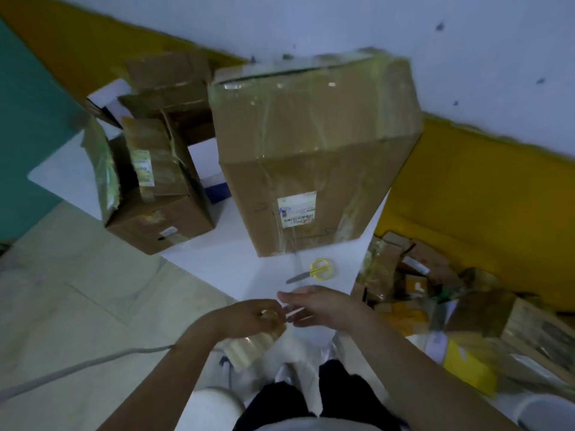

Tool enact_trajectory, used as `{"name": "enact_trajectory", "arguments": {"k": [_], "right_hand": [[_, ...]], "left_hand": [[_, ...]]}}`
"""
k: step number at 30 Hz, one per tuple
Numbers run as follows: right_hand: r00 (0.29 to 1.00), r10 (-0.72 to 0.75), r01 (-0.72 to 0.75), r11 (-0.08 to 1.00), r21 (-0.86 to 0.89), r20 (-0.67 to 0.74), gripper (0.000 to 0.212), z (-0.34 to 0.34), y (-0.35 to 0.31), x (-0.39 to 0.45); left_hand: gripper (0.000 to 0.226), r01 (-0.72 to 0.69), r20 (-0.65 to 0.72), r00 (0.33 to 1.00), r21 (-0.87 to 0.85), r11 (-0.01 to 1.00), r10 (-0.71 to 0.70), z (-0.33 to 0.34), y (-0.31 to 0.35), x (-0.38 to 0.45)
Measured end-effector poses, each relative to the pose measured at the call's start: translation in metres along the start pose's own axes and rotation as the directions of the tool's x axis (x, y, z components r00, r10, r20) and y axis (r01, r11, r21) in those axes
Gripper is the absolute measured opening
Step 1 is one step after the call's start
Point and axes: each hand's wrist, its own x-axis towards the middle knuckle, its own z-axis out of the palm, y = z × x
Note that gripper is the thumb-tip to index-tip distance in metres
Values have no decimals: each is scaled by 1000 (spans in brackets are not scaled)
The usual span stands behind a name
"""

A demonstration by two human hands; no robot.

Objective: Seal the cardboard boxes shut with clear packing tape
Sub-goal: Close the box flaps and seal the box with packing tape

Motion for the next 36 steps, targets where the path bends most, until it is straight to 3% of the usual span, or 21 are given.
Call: {"name": "enact_trajectory", "arguments": {"k": [3, 6, 10, 13, 17, 20, 24, 29, 33, 36], "right_hand": [[978, -198, 191, 977, -98, -67, 22, 4, -48, -53], [902, -400, 361, 905, -223, -161, 13, 12, -102, -103], [705, -652, 529, 746, -404, -279, 13, 26, -164, -168], [535, -791, 562, 595, -574, -296, 18, 33, -206, -215], [327, -897, 606, 440, -663, -296, 19, 27, -262, -263], [250, -895, 652, 437, -620, -369, 18, 3, -302, -280], [242, -843, 656, 507, -559, -481, 19, -46, -338, -272], [240, -775, 585, 596, -550, -585, 26, -105, -346, -218], [325, -715, 504, 684, -527, -619, 30, -143, -340, -173], [398, -677, 504, 725, -469, -619, 26, -160, -336, -151]], "left_hand": [[16, -158, -120, 981, -67, 985, 150, -25, 49, -35], [12, -309, -262, 924, -85, 947, 278, -51, 97, -68], [15, -460, -373, 834, -65, 886, 406, -86, 154, -108], [13, -506, -448, 788, -78, 859, 423, -114, 195, -133], [37, -535, -531, 671, 135, 834, 517, -162, 259, -161], [58, -475, -543, 618, 318, 820, 568, -195, 307, -169], [53, -362, -538, 611, 463, 809, 581, -229, 360, -148], [39, -280, -503, 684, 488, 827, 528, -263, 386, -73], [36, -244, -485, 740, 453, 858, 466, -269, 378, -11], [34, -281, -608, 673, 317, 906, 421, -263, 372, 11]]}}
